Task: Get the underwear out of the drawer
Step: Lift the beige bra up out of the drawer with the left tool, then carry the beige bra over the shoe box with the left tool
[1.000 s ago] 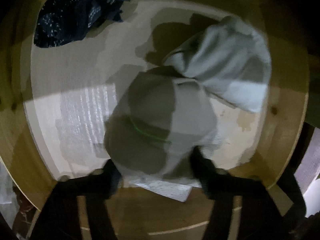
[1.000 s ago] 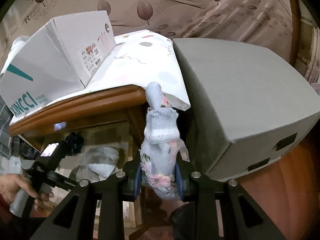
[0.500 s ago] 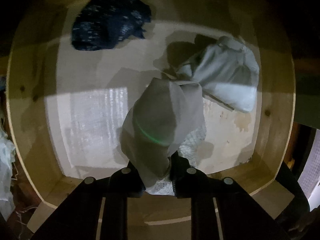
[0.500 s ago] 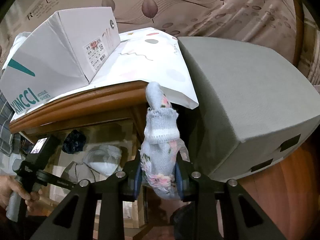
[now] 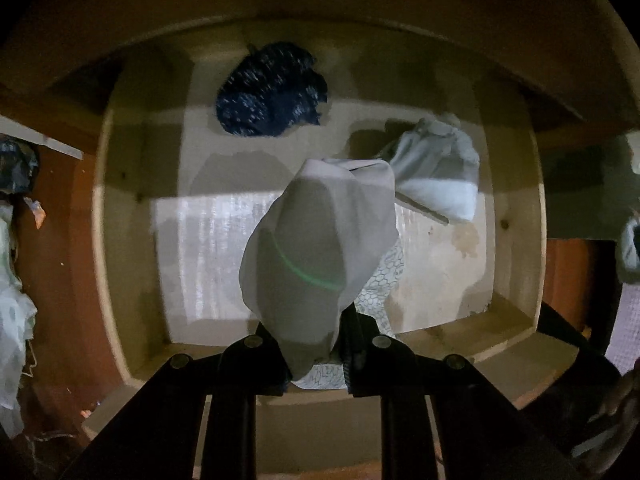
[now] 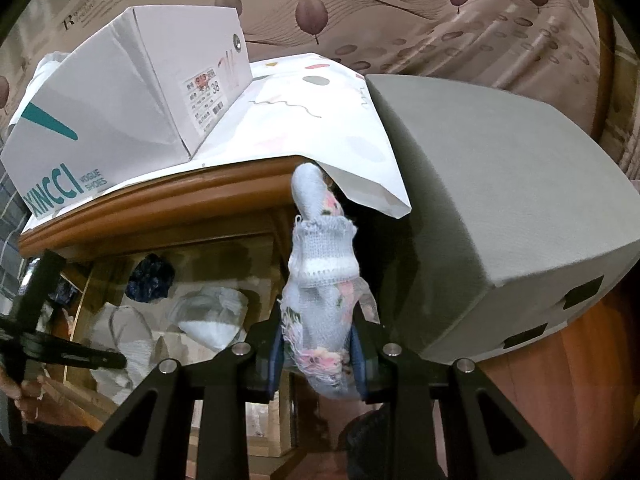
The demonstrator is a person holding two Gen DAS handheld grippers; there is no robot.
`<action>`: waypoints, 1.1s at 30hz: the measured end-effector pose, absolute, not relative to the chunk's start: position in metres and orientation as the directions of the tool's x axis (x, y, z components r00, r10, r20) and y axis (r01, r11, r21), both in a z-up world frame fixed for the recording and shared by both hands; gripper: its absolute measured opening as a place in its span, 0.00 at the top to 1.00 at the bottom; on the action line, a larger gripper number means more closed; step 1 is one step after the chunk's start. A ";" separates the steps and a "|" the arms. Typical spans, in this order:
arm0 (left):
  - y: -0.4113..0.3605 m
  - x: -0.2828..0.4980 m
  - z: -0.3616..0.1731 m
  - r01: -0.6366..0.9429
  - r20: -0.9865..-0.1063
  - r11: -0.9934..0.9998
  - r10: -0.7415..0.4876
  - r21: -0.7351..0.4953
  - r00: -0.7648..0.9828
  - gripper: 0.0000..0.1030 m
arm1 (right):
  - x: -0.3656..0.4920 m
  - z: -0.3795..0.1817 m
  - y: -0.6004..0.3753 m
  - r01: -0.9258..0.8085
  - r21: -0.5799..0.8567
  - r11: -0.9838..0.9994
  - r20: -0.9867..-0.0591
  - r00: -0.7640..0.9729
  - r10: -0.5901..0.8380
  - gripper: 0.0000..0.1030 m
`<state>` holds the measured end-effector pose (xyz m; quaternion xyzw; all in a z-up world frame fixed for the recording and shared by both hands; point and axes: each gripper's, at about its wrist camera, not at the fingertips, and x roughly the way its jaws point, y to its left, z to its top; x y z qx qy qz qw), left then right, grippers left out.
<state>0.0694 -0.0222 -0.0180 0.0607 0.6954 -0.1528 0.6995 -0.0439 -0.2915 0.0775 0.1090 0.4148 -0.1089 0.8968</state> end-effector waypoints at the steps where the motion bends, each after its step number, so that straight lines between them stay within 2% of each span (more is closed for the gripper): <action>1: -0.021 0.067 -0.014 0.307 -0.991 0.944 -0.130 -0.124 -0.001 0.84 | -0.044 0.078 -0.292 0.287 0.108 0.952 -0.767 0.634 -0.105 0.73; 12: 0.003 0.049 0.008 0.368 -0.976 0.928 -0.136 -0.066 0.167 0.84 | -0.042 0.079 -0.289 0.289 0.117 0.950 -0.764 0.637 -0.099 0.73; 16: 0.012 0.036 0.042 0.399 -0.958 0.917 -0.138 -0.027 0.252 0.84 | -0.042 0.078 -0.289 0.290 0.119 0.949 -0.764 0.638 -0.099 0.73; 33: 0.069 0.027 0.211 0.374 -0.822 0.923 -0.282 -0.091 0.495 0.84 | -0.042 0.078 -0.290 0.304 0.130 0.944 -0.761 0.641 -0.101 0.73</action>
